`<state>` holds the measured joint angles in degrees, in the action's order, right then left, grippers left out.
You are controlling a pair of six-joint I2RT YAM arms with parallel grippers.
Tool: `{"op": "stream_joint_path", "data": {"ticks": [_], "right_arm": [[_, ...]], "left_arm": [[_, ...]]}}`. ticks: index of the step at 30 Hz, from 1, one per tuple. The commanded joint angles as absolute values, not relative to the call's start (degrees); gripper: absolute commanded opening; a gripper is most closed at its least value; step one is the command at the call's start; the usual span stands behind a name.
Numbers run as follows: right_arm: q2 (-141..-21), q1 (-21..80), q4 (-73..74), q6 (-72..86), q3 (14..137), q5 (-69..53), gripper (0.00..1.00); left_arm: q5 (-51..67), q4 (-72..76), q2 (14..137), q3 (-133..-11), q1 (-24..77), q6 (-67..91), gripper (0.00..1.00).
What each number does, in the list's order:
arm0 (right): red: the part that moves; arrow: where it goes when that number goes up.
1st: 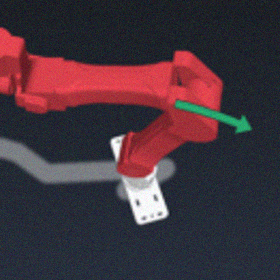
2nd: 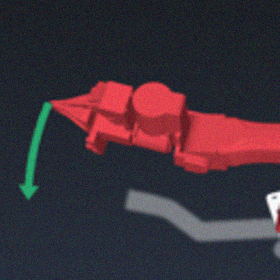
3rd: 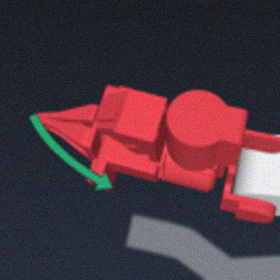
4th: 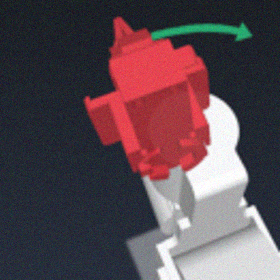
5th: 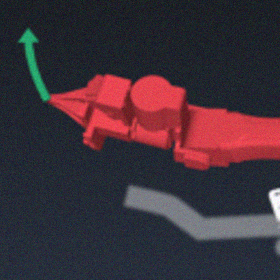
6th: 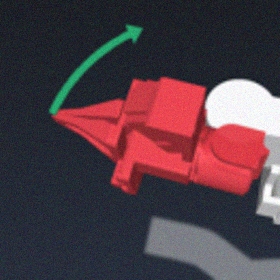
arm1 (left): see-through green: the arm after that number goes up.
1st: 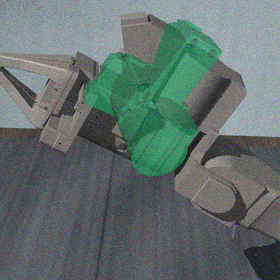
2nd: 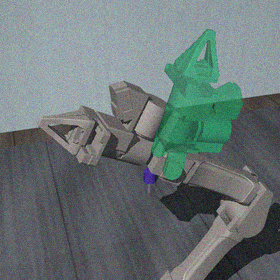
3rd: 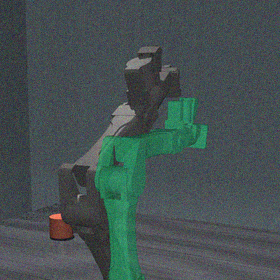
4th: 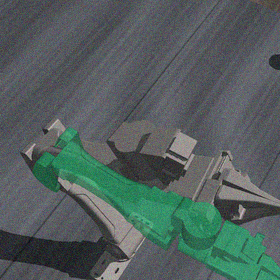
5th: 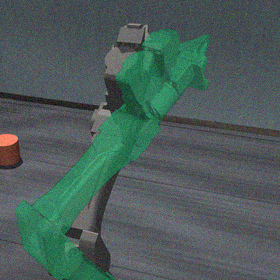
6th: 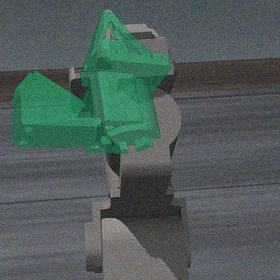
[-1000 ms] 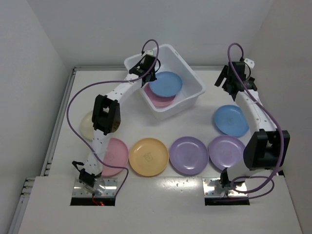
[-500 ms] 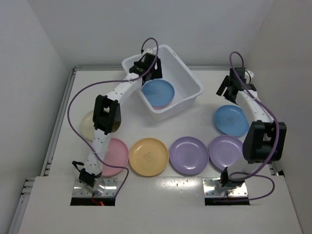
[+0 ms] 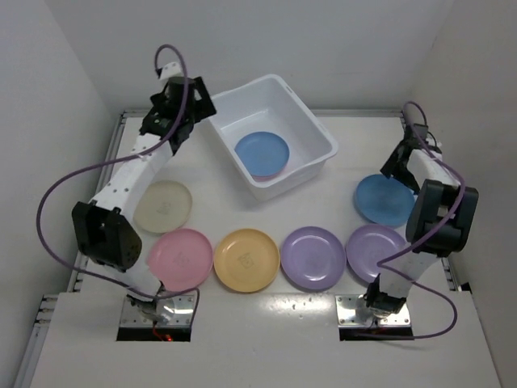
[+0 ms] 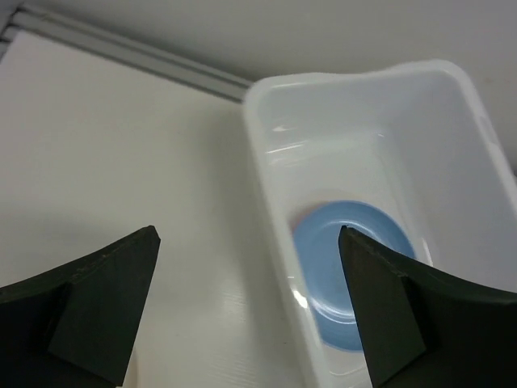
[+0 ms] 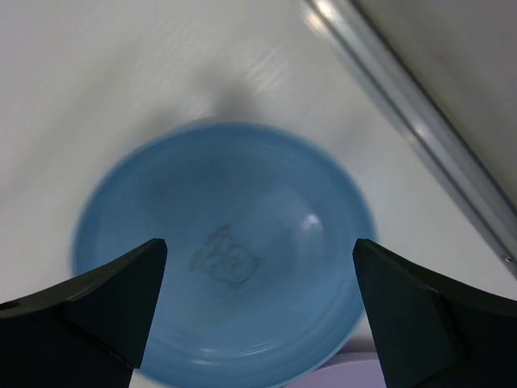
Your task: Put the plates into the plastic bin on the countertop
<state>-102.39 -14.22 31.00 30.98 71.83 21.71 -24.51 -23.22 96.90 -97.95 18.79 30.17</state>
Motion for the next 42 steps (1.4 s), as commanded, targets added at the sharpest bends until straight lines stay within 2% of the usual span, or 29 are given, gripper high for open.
{"op": "stream_joint_path", "data": {"ticks": [1,6,11,15,22,25,26,27,28,29,31,32,33,38,42], "right_arm": [[-100.81,-20.10,30.33,31.03,69.97,21.63,1.00],[-100.81,-25.48,29.62,31.03,68.12,16.53,1.00],[-100.81,-29.26,26.20,31.03,63.30,11.00,0.91],[-101.51,-29.88,24.71,30.32,60.74,7.04,0.90],[-103.70,-30.41,21.71,30.32,58.54,4.49,0.86],[-105.20,-30.41,20.30,30.32,57.92,3.25,0.76],[-105.73,-30.41,19.78,30.32,57.92,2.73,0.58],[-106.25,-30.41,19.78,30.32,57.92,2.72,0.50],[-106.26,-30.41,19.25,30.32,57.92,3.59,0.46],[-106.26,-30.41,19.25,30.32,57.92,4.73,0.34],[-104.95,-29.79,18.72,30.85,57.92,6.93,0.20],[-103.46,-29.79,18.72,30.85,57.40,7.73,0.04],[-102.66,-29.79,18.72,30.85,57.39,8.26,0.00],[-94.94,-29.27,18.72,30.85,61.33,10.11,0.00],[-90.18,-27.43,20.04,29.01,68.45,6.61,0.00]], "left_arm": [[-26.81,-23.12,93.53,-87.74,13.55,36.73,1.00],[-26.10,-22.50,90.53,-75.16,6.52,42.09,1.00],[-25.49,-23.82,86.76,-67.16,2.99,47.01,1.00],[-26.19,-24.35,83.33,-58.65,0.36,50.27,1.00],[-27.33,-24.35,80.42,-52.30,-2.02,53.26,1.00],[-28.04,-24.35,79.89,-52.29,-2.64,53.79,1.00],[-27.52,-24.87,79.89,-52.29,-3.25,53.79,1.00],[-26.99,-24.87,79.89,-52.29,-3.95,53.79,1.00],[-26.98,-24.87,79.89,-52.29,-3.96,53.79,1.00],[-26.98,-24.87,79.20,-52.29,-3.96,54.49,1.00],[-26.98,-24.87,78.66,-50.89,-4.48,54.49,1.00],[-26.98,-24.87,78.66,-50.89,-4.48,54.49,1.00],[-27.68,-25.40,77.97,-50.37,-5.00,54.49,1.00],[-30.49,-27.59,74.62,-47.20,-7.02,56.42,1.00],[-31.72,-25.67,73.39,-44.66,-9.93,56.26,1.00]]}}
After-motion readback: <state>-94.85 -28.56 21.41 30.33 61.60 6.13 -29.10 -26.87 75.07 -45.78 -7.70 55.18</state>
